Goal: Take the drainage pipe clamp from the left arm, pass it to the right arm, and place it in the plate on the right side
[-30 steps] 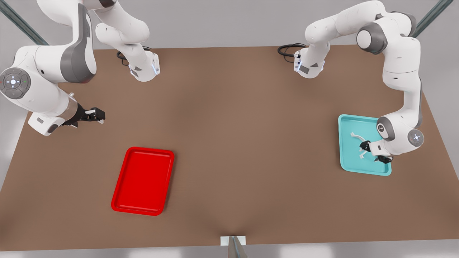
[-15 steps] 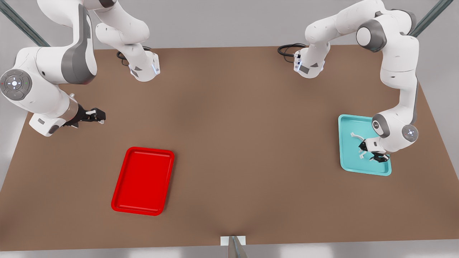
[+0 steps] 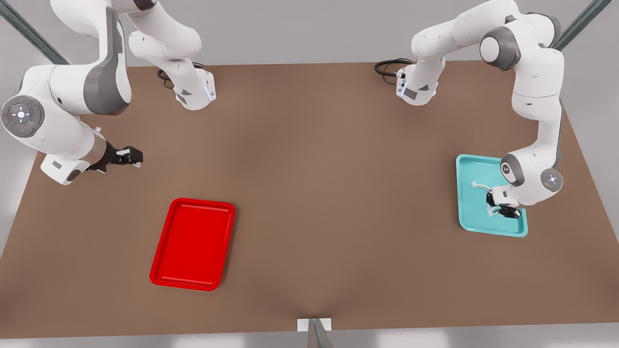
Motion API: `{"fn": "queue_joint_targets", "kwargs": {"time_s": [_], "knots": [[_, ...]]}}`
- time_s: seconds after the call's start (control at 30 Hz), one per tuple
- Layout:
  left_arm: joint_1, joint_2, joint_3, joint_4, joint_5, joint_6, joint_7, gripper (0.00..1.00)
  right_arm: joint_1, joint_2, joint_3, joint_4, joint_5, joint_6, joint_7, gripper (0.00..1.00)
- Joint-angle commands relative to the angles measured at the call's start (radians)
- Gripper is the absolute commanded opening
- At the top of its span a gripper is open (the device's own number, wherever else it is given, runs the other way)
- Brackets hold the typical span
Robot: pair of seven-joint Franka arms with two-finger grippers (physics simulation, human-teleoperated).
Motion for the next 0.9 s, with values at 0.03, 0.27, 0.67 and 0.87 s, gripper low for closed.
{"fn": "queue_joint_targets", "kwargs": {"time_s": [0.03,0.27,0.67,0.87], "knots": [[-0.003,0.003,0.000,0.002,0.000,0.002,0.021,0.40,0.000,-0.001,0.000,0.000,0.000,0.000,-0.002,1.00],[-0.006,0.009,0.000,0.003,0.000,0.002,0.021,0.40,0.000,-0.001,0.000,-0.005,0.000,0.001,-0.002,1.00],[-0.008,0.017,0.002,0.005,0.000,0.002,0.008,0.24,0.000,-0.001,0.000,-0.008,0.000,0.001,-0.002,1.00],[-0.008,0.017,0.002,0.005,0.000,0.002,0.008,0.21,0.000,0.001,0.000,-0.008,-0.002,0.001,-0.002,1.00]]}}
